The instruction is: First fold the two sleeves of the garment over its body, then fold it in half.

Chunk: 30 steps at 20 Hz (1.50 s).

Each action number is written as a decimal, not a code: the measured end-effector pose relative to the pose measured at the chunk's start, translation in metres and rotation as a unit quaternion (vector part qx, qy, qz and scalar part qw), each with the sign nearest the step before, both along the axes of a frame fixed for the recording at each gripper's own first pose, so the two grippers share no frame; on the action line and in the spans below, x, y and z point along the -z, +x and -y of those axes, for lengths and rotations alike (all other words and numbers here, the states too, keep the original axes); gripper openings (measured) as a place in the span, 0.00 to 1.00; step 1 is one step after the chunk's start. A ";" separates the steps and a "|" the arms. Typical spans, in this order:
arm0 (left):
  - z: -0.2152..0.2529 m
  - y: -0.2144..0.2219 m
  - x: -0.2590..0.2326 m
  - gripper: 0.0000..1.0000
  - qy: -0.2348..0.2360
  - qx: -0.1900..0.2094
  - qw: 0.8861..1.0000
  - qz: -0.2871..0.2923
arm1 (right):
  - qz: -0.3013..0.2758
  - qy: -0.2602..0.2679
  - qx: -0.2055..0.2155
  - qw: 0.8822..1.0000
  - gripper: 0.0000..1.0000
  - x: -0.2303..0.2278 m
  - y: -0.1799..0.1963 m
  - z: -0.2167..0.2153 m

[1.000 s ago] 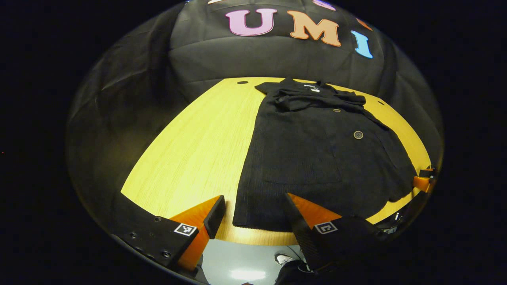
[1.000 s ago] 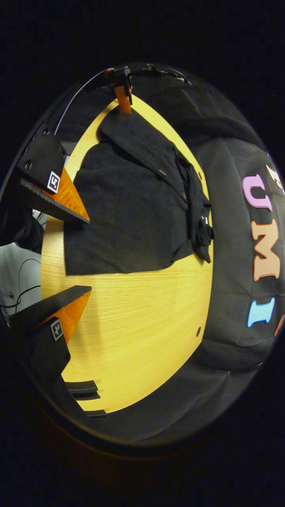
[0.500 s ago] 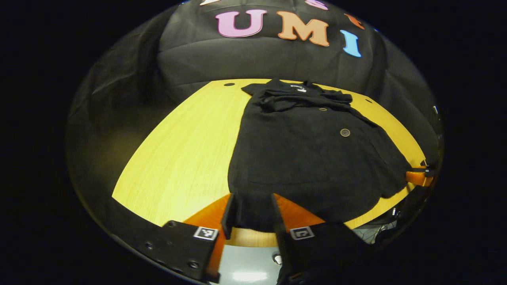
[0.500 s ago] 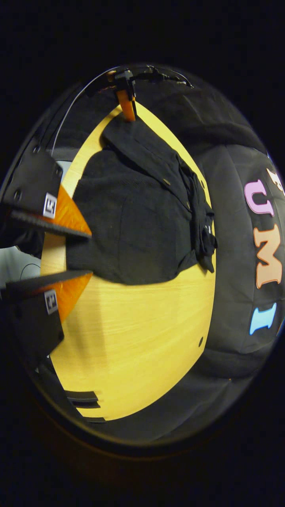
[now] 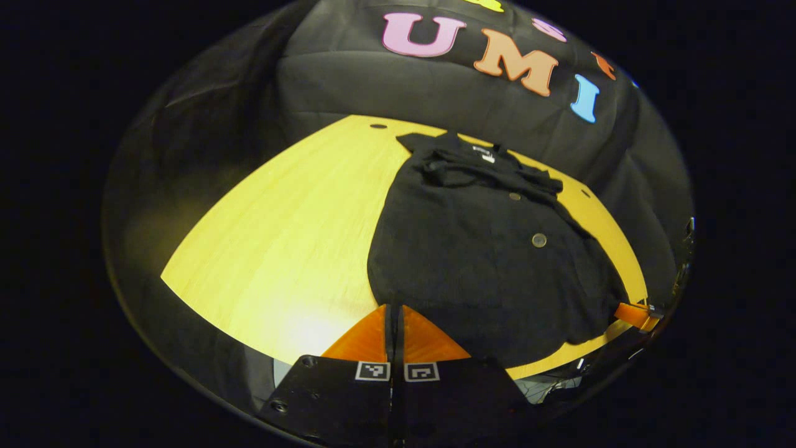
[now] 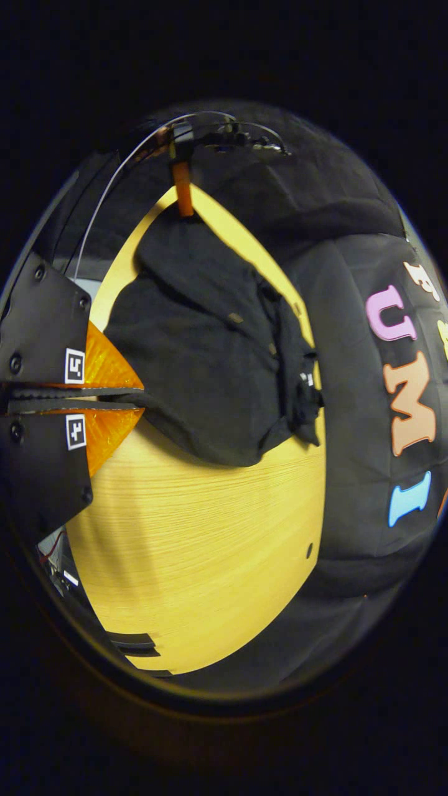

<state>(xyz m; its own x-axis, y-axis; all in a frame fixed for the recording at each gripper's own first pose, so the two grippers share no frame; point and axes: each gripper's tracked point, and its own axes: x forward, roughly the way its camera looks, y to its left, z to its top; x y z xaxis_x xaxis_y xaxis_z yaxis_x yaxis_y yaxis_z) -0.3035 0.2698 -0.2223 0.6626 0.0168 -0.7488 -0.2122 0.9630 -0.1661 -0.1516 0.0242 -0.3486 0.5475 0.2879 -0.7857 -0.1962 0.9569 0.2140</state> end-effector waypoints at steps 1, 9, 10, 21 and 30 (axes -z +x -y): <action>-0.001 0.006 -0.007 0.00 -0.001 0.001 1.000 0.010 | 0.012 0.005 -0.006 1.000 0.04 -0.015 0.006 -0.002; 0.000 0.088 -0.075 0.00 0.015 0.022 0.994 0.110 | 0.096 0.045 -0.021 0.994 0.03 -0.098 0.095 -0.021; 0.000 0.097 -0.080 0.00 0.017 0.021 0.993 0.116 | 0.100 0.044 -0.025 0.994 0.04 -0.106 0.107 -0.021; -0.019 0.171 -0.093 0.00 0.016 0.005 0.992 0.126 | 0.148 0.049 -0.020 0.988 0.03 -0.155 0.230 -0.020; -0.020 0.234 -0.111 0.00 0.041 0.014 0.984 0.170 | 0.163 0.043 -0.012 0.986 0.03 -0.163 0.313 -0.009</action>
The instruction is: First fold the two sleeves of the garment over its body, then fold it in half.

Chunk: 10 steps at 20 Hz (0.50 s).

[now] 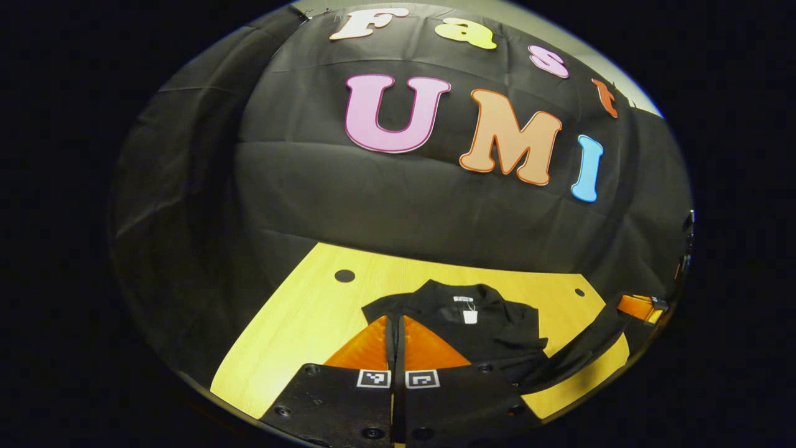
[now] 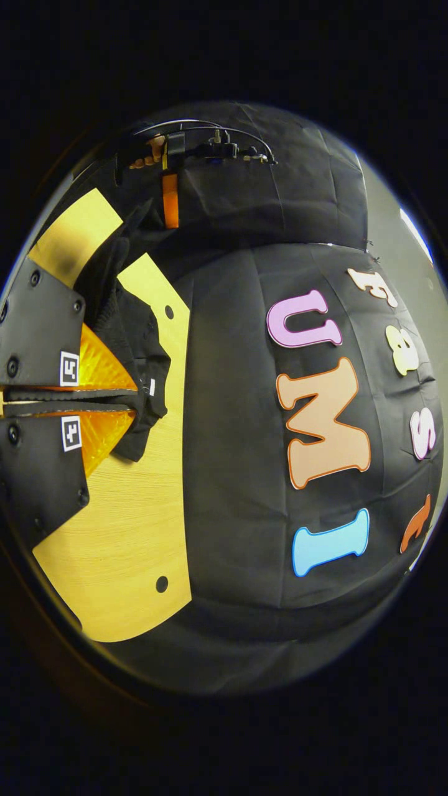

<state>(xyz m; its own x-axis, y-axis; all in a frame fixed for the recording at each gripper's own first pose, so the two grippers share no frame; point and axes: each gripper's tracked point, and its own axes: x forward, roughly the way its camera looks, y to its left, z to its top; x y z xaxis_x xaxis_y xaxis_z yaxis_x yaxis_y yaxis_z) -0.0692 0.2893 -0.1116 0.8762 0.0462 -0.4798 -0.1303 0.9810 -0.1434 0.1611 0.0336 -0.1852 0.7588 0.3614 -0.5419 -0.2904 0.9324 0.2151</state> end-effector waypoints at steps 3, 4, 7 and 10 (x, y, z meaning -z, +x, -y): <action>-0.003 0.020 0.006 0.00 0.009 -0.004 1.000 -0.008 | 0.006 0.001 0.002 1.000 0.03 0.000 0.024 0.003; -0.005 0.024 0.009 0.00 0.008 -0.008 1.000 -0.012 | 0.007 0.002 0.002 1.000 0.00 0.002 0.031 0.003; -0.012 0.041 0.011 0.00 0.013 -0.021 1.000 -0.016 | 0.009 0.006 0.006 1.000 0.03 0.006 0.056 0.006; -0.016 0.055 0.018 0.00 0.029 -0.023 0.999 -0.022 | 0.007 0.008 0.007 1.000 0.03 0.015 0.078 0.010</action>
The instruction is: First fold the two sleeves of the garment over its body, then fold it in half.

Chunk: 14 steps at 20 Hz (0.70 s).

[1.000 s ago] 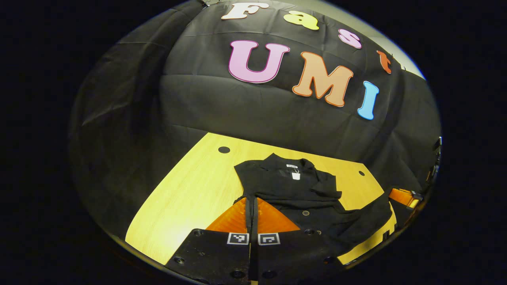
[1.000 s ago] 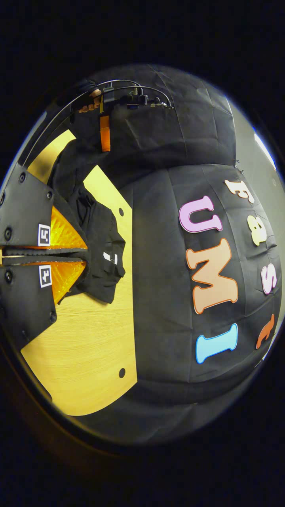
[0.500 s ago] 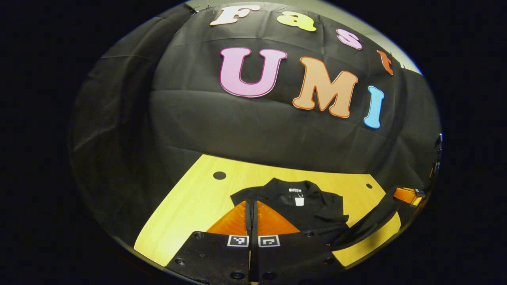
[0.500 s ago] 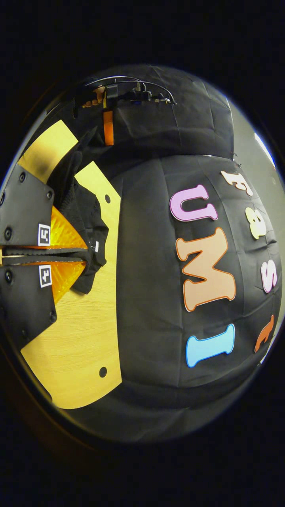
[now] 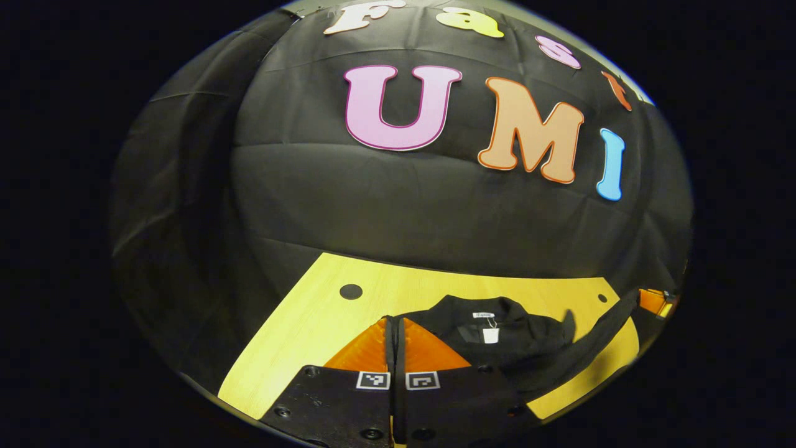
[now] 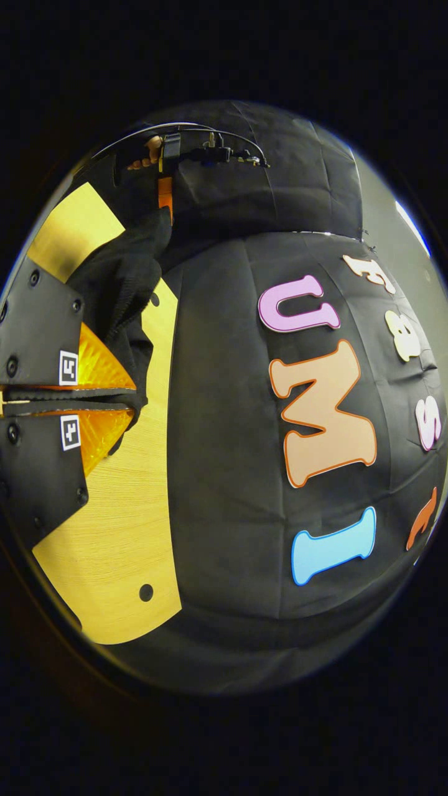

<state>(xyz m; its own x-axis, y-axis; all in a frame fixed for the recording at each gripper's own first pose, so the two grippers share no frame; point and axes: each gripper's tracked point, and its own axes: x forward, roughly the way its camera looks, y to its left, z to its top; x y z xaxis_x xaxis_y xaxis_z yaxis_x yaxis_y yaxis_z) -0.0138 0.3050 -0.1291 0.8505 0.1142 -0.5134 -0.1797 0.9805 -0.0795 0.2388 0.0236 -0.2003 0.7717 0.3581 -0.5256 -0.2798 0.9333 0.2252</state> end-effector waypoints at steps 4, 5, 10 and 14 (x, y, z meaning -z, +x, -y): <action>-0.002 0.021 0.011 0.00 0.008 -0.008 1.000 -0.005 | -0.011 0.004 0.004 1.000 0.03 0.019 0.029 0.005; -0.015 0.025 0.014 0.00 0.027 -0.038 0.999 -0.005 | -0.026 -0.003 0.012 1.000 0.03 0.028 0.034 0.008; -0.022 0.039 0.000 0.96 0.061 -0.057 0.996 0.029 | 0.029 -0.049 0.058 0.997 0.98 0.017 0.052 0.027; -0.028 0.034 -0.025 0.94 0.088 -0.063 0.992 0.058 | 0.054 -0.053 0.063 0.995 0.98 0.001 0.047 0.025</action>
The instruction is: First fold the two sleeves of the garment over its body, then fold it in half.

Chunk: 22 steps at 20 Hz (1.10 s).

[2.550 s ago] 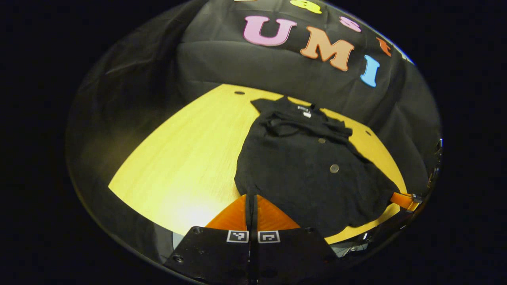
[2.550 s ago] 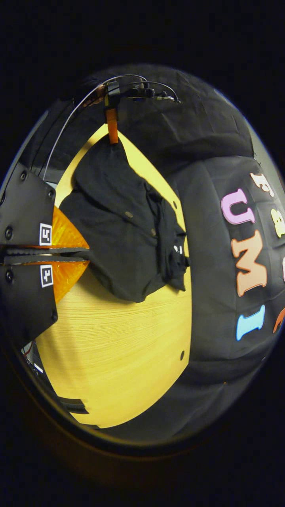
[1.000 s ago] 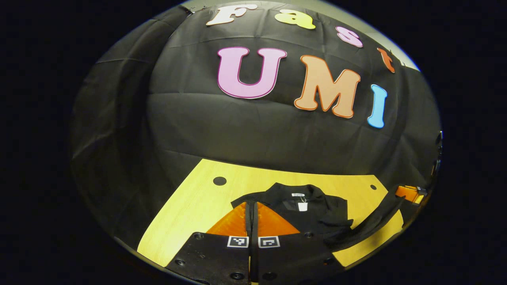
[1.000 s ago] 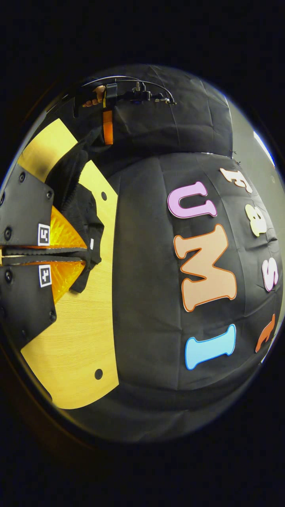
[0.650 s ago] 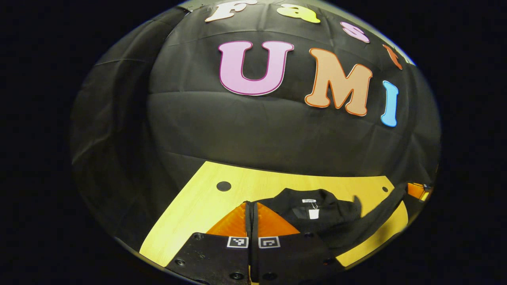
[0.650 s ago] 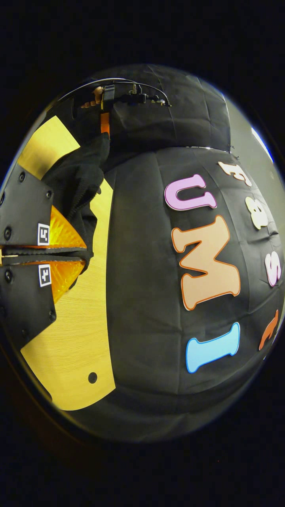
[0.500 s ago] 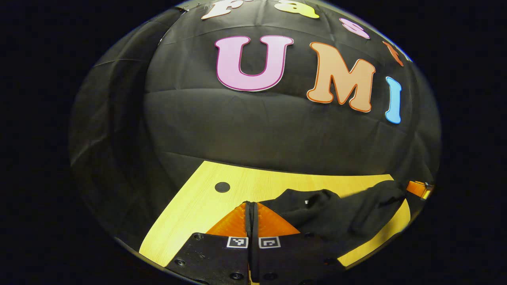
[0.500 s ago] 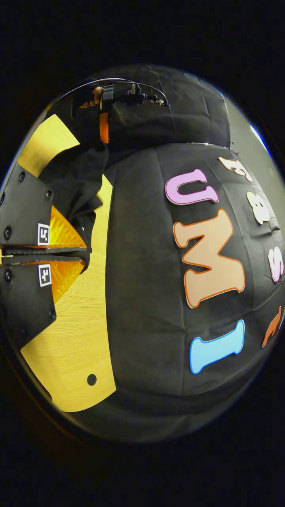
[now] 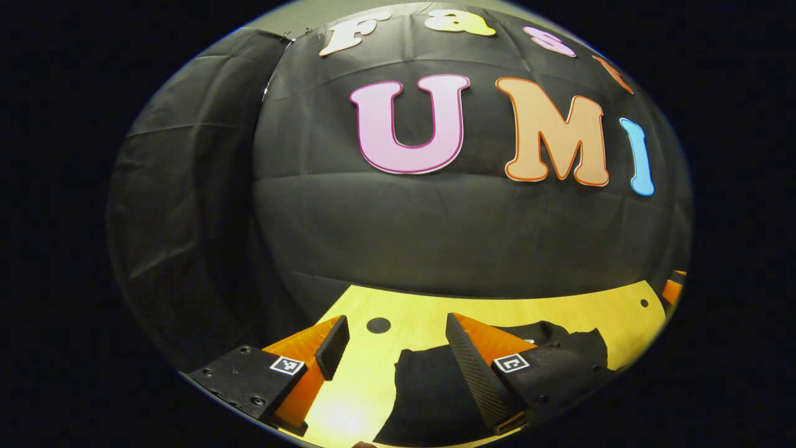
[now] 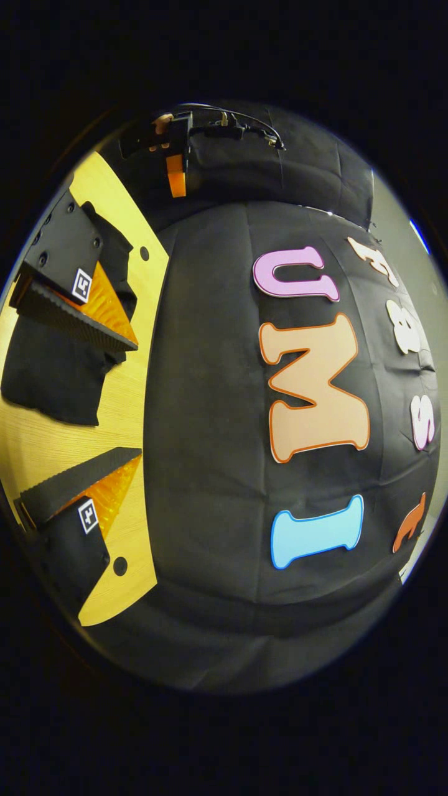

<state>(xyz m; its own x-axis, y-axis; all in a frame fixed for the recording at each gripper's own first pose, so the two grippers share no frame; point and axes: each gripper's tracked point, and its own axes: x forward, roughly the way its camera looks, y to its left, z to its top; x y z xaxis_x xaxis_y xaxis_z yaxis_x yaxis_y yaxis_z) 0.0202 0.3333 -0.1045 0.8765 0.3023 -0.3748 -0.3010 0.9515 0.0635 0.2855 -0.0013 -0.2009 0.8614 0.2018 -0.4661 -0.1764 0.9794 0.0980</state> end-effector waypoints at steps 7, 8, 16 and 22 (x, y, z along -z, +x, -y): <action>0.007 -0.046 -0.059 0.94 0.019 0.021 0.997 0.076 | 0.071 -0.005 0.017 0.997 0.98 -0.068 -0.070 -0.010; 0.007 -0.055 -0.065 0.96 0.024 0.024 0.996 0.082 | 0.078 -0.004 0.019 0.997 0.98 -0.076 -0.083 -0.012; 0.018 -0.129 -0.103 0.95 0.035 0.043 0.989 0.137 | 0.120 -0.010 0.022 0.992 0.97 -0.124 -0.204 -0.021; 0.026 -0.177 -0.110 0.95 0.017 0.044 0.987 0.152 | 0.125 -0.014 0.023 0.992 0.94 -0.136 -0.279 -0.028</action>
<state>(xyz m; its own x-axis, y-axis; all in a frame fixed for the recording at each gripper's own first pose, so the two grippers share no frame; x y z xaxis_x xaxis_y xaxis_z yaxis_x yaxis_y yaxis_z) -0.1565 0.3070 0.0050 0.9701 0.2287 -0.0810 -0.2282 0.9735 0.0153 0.0065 0.0271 -0.0647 0.9586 0.1504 -0.2418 -0.1476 0.9886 0.0296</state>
